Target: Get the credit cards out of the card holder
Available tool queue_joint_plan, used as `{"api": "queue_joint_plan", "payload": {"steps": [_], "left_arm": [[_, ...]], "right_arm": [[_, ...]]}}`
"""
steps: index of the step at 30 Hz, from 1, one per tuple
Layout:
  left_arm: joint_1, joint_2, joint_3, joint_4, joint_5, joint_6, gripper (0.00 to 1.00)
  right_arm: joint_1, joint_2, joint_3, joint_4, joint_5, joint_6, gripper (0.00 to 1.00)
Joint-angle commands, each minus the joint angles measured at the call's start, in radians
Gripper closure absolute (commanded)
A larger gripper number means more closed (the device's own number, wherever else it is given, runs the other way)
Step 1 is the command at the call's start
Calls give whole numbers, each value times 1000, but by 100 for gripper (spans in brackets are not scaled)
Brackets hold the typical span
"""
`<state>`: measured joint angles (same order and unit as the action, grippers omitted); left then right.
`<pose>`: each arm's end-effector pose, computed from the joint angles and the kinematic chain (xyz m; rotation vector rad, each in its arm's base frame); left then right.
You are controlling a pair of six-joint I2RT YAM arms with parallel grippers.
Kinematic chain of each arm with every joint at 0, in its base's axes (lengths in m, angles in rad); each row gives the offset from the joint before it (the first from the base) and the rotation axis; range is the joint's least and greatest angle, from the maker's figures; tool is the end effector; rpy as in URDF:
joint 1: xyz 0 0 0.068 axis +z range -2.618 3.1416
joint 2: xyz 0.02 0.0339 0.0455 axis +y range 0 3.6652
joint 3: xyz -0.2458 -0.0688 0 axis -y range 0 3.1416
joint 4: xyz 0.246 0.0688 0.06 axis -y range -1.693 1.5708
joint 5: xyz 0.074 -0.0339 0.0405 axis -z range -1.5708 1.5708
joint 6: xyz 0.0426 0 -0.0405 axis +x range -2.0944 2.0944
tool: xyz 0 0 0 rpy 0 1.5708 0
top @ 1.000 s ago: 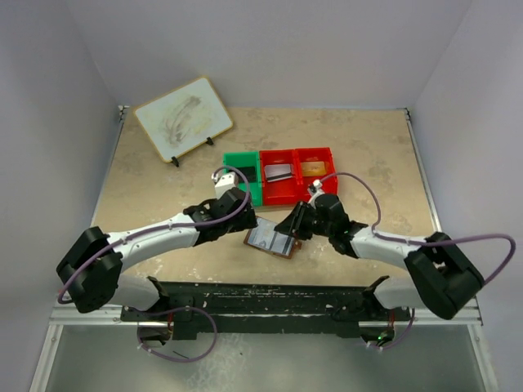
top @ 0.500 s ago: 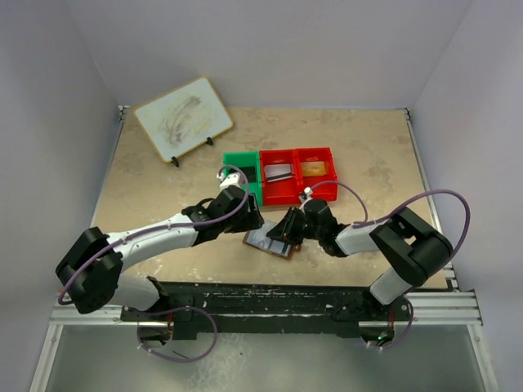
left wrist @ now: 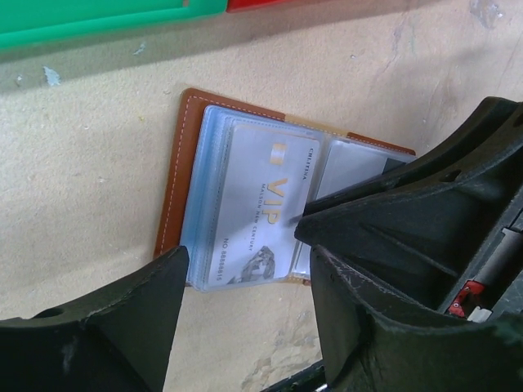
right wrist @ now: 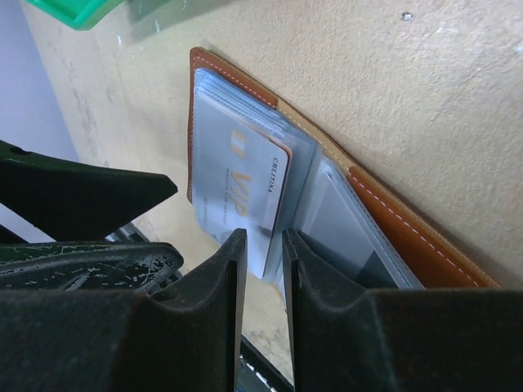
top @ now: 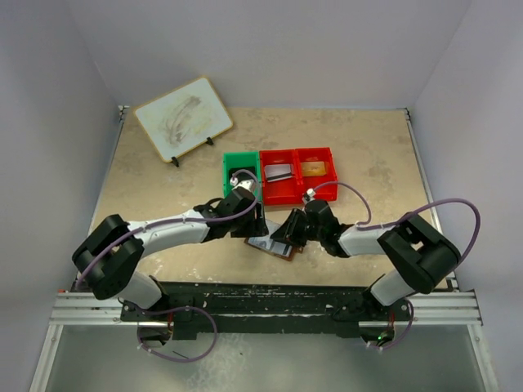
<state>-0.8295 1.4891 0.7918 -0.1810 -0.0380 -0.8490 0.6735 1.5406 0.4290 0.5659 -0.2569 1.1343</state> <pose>0.2048 -0.2213 0.1568 -0.0427 2.5737 -0.6584 0.2073 0.1793 0.1055 0.3781 2.3756 1.2525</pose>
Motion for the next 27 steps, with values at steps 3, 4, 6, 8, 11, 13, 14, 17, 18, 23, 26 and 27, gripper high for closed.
{"api": "queue_joint_plan", "payload": {"steps": [3, 4, 6, 8, 11, 13, 14, 17, 18, 23, 26, 27], "left_arm": [[1, 7, 55, 40, 38, 51, 45], [1, 15, 58, 39, 36, 54, 47], [0, 43, 72, 24, 25, 52, 55], [0, 66, 84, 20, 40, 59, 59], [-1, 77, 84, 21, 50, 64, 63], [-2, 76, 76, 21, 51, 68, 64], [-2, 75, 73, 20, 52, 71, 64], [-2, 81, 59, 11, 46, 75, 65], [-2, 82, 52, 11, 46, 77, 65], [-17, 76, 30, -14, 12, 83, 69], [-19, 59, 17, -31, -10, 81, 70], [-19, 50, 12, -32, -13, 83, 70]], "right_arm": [[-1, -12, 32, -74, 47, -31, 74], [-1, -8, 35, -71, 50, -25, 75], [0, -8, 27, -58, 68, 8, 76], [0, -16, 0, -12, 88, 45, 76], [-9, -5, -29, 60, 68, 61, 77], [-11, 23, -20, 68, 43, 52, 78], [-9, 40, -16, 77, 25, 48, 79], [-10, 83, -26, 143, -4, 66, 81], [-11, 92, -33, 168, -11, 77, 81], [-11, 107, -40, 204, -18, 94, 82], [-11, 105, -35, 188, -14, 90, 82], [-11, 102, -35, 183, -11, 91, 82]]}}
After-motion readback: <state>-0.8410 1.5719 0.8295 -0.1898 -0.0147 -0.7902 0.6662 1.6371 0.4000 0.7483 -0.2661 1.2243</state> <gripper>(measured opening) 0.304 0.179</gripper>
